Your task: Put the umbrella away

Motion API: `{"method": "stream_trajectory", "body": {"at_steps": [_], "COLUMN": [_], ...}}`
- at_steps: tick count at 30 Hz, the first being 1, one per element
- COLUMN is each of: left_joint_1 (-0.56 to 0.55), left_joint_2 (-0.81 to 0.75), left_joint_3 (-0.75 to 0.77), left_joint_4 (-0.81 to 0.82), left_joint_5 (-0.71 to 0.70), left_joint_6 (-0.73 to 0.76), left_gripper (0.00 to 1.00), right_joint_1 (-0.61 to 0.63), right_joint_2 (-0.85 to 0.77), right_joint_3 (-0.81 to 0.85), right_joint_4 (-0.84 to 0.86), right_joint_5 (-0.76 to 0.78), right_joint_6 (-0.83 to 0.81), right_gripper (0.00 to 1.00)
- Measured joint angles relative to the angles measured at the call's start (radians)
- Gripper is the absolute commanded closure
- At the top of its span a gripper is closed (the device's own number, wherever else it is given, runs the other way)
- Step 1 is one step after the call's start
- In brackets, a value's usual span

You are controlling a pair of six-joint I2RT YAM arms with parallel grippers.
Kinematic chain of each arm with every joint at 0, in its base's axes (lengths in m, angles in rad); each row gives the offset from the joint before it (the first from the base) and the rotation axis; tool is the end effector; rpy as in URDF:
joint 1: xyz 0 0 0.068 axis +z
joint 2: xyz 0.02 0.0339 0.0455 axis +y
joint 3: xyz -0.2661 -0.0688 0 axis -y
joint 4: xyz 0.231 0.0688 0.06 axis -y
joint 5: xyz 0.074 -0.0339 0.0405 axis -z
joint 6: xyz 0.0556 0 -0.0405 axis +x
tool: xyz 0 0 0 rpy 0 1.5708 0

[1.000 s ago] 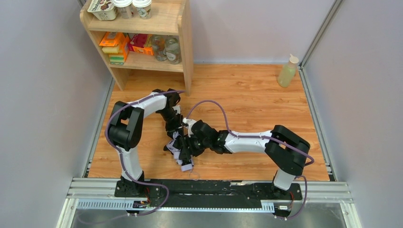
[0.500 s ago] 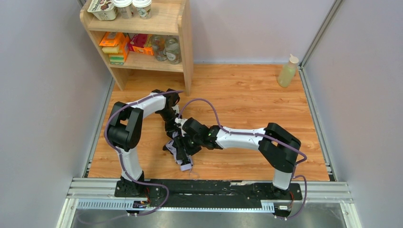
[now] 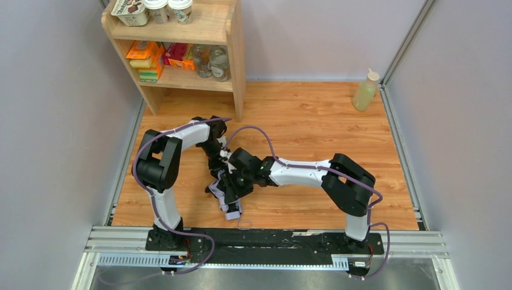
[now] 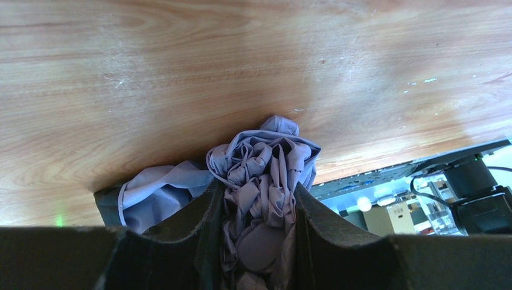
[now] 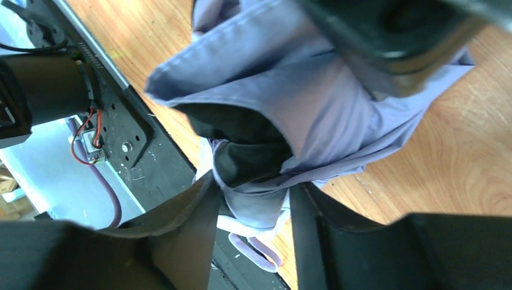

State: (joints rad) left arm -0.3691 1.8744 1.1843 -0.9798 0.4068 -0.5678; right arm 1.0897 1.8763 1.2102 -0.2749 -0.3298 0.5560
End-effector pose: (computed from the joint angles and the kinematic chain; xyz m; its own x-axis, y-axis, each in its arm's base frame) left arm 0.2751 -0.1300 0.1422 -0.9410 -0.1656 0.2952 -0.2505 0.9271 -0.2787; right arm 0.1660 0.3570 0.1694 -0.8069 -0.4667 -0.3621 -0.5900 0.6064 0.5332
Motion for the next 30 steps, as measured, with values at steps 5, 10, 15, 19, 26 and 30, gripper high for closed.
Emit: {"method": "stream_trajectory", "body": {"at_steps": [5,10,15,19,26,30], "left_joint_1": [0.001,0.0,-0.004,-0.005,-0.005,-0.005], "left_joint_2": [-0.001,-0.004,-0.045,-0.05,-0.05,-0.05], "left_joint_3": [-0.01,-0.015,-0.055,-0.053,-0.053,-0.053], "left_joint_4": [0.005,0.017,0.061,0.066,0.089,0.101], "left_joint_5": [0.013,0.019,0.027,0.029,0.053,0.061], "left_joint_6": [0.0,-0.024,-0.073,-0.081,-0.089,-0.098], "left_gripper": [1.0,1.0,1.0,1.0,1.0,1.0], "right_joint_1": [0.001,0.01,0.011,0.011,0.014,0.014], "right_joint_2": [0.003,-0.027,-0.057,-0.081,-0.143,-0.143], "right_joint_3": [0.014,-0.002,-0.032,-0.043,-0.083,-0.082], "right_joint_4": [-0.042,-0.041,-0.041,-0.042,-0.004,0.004], "right_joint_5": [0.013,0.02,0.05,0.073,0.075,0.066], "right_joint_6": [-0.027,-0.032,-0.013,-0.006,-0.002,0.008], "right_gripper": [0.44,0.43,0.45,0.41,0.51,0.53]}}
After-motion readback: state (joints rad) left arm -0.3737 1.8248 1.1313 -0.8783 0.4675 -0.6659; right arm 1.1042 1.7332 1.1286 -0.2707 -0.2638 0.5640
